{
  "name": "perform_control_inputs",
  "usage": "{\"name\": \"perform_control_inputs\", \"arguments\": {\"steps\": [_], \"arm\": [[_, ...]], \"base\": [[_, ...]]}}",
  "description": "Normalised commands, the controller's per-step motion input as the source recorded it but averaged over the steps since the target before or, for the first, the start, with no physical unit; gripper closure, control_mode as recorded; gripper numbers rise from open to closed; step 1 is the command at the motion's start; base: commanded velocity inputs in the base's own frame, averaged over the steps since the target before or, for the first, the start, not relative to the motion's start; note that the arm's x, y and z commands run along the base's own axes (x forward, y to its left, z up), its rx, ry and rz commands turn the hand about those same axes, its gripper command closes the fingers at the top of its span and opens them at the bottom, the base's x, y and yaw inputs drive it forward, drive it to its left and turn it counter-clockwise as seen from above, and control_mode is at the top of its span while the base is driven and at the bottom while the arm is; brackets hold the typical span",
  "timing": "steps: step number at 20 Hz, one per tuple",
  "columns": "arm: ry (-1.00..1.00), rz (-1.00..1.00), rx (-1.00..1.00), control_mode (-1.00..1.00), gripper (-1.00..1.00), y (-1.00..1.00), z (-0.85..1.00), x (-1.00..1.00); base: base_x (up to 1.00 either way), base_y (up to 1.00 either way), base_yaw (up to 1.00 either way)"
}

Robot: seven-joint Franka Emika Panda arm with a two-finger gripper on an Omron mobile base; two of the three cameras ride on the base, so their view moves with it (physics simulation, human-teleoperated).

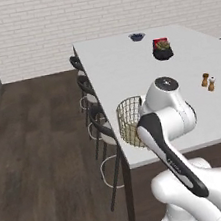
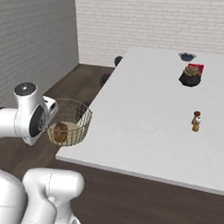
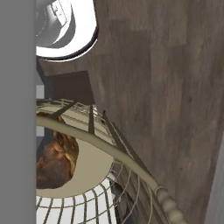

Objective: Open the cabinet, pick up the bread from the cabinet and place it in the basket. Then move the basket to the dining counter.

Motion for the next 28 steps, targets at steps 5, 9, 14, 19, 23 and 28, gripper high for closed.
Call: {"name": "perform_control_inputs", "arguments": {"steps": [5,9,14,19,23,28], "arm": [[0.01,-0.17,0.00,-1.00,1.00,-0.13,0.00,0.96],[0.00,-0.05,0.00,-1.00,1.00,-0.20,0.00,1.00],[0.04,0.00,0.00,-1.00,1.00,-0.37,0.00,1.00],[0.11,0.03,0.00,-1.00,1.00,-0.78,0.00,1.00],[0.10,0.03,-0.01,-1.00,1.00,-0.49,-0.02,1.00],[-0.07,0.02,-0.14,-1.00,1.00,-0.07,-0.20,0.83]], "base": [[0.00,0.00,0.00],[0.00,0.00,0.00],[0.00,0.00,0.00],[0.00,0.00,0.00],[0.00,0.00,0.00],[0.00,0.00,0.00]]}}
